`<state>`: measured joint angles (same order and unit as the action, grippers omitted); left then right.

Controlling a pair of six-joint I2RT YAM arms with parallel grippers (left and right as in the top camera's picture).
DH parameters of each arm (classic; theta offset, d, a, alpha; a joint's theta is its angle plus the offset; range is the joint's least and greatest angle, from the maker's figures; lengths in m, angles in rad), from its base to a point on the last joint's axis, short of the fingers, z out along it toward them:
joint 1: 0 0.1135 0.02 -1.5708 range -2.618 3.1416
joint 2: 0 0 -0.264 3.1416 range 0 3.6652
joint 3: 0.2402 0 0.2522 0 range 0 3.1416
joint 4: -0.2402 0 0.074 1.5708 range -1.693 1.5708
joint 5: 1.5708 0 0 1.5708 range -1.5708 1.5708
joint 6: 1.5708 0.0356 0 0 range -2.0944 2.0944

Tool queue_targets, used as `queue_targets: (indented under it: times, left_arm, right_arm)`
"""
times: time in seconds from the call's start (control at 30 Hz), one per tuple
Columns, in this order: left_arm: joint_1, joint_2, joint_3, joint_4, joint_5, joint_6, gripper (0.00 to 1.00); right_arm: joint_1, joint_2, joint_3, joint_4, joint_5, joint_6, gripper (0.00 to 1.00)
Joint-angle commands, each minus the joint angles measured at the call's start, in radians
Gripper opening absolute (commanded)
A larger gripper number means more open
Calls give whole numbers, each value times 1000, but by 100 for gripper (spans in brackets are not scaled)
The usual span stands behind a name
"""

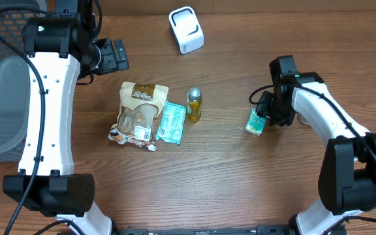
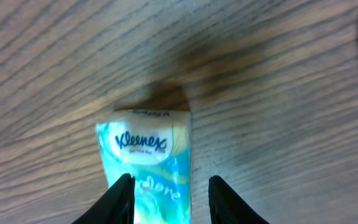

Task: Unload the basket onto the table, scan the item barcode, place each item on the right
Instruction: 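Lower the right gripper and grasp the teal Kleenex pack, then lift the Kleenex pack and rotate it with the right gripper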

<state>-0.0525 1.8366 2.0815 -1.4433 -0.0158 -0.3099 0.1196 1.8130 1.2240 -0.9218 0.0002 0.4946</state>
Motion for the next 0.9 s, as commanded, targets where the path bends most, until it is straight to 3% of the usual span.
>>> queue_targets:
  times: [0.0,0.33,0.57,0.87]
  left_arm:
    - [0,2,15,4,5,11,99]
    - [0,2,15,3,5,11,100]
    - [0,2,15,4,5,11,99]
    - [0,2,15,4,5,11,100]
  right_arm:
    - [3,-3,-53,40,6,6,36]
    - [3,-3,-141,163,5,6,35]
    - [3,-3,-188,202,5,6,24]
    - [3,-3,-249,259,5,6,23]
